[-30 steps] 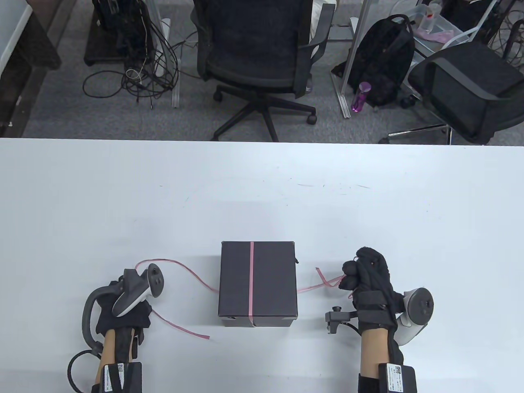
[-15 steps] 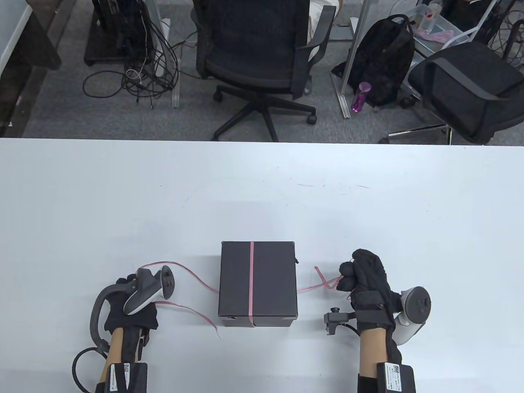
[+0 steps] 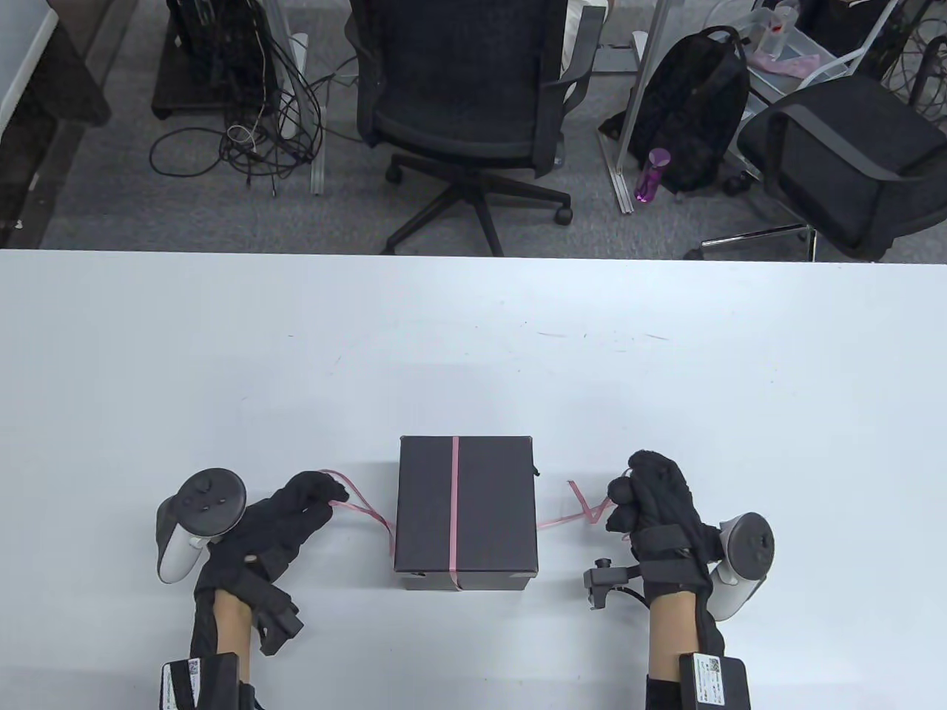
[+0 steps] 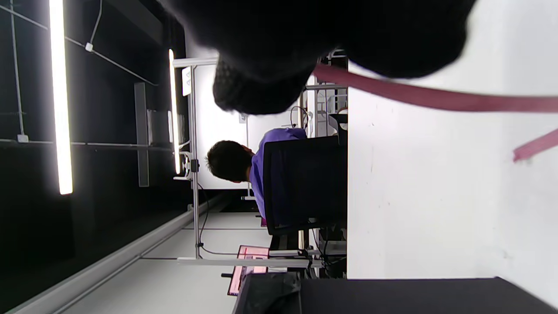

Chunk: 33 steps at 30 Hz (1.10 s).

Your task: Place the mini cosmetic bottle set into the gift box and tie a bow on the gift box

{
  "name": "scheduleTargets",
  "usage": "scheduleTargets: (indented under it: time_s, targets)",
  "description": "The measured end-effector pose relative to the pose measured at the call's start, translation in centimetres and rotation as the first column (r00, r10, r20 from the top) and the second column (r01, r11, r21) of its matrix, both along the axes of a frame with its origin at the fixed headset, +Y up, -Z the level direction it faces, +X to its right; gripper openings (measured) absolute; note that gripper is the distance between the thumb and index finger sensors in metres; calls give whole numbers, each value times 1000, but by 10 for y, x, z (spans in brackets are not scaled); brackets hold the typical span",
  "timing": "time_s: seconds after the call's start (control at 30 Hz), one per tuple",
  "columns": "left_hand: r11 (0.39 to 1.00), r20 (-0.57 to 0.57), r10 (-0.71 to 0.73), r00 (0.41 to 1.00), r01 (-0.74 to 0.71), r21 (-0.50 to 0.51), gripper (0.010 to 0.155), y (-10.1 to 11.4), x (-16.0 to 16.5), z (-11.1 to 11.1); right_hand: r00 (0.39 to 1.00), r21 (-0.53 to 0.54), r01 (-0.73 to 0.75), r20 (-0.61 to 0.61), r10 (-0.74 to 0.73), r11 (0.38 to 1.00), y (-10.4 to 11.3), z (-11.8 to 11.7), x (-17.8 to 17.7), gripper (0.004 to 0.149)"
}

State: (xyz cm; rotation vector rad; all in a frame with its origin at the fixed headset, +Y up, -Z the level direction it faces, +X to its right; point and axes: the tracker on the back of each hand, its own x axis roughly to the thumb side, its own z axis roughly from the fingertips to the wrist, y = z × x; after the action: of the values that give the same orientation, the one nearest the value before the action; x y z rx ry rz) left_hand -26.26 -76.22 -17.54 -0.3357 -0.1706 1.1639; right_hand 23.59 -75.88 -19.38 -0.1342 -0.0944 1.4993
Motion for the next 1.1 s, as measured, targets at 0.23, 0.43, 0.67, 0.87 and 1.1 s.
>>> scheduleTargets:
  time_s: [0.23,0.43,0.67,0.87,1.1]
  targets:
    - [995,-121,96,988,-93,26,47,2,5,1,956,16,-281,-81,281,960,12,-1,-14,51]
    - [1000,-241,-6,971,11,21,48,12,17,5,854,83,-492,-149,499,866,30,0,-34,51]
    - [993,-356,-30,934,67,95,47,40,31,7,868,177,-413,-219,445,893,54,2,-48,39]
    - [973,-328,8,945,68,221,46,89,59,-14,746,304,-430,-410,524,850,93,-2,-83,45]
    - [885,-150,-57,987,119,451,45,144,110,-23,596,262,-349,-679,428,900,111,-19,-128,73]
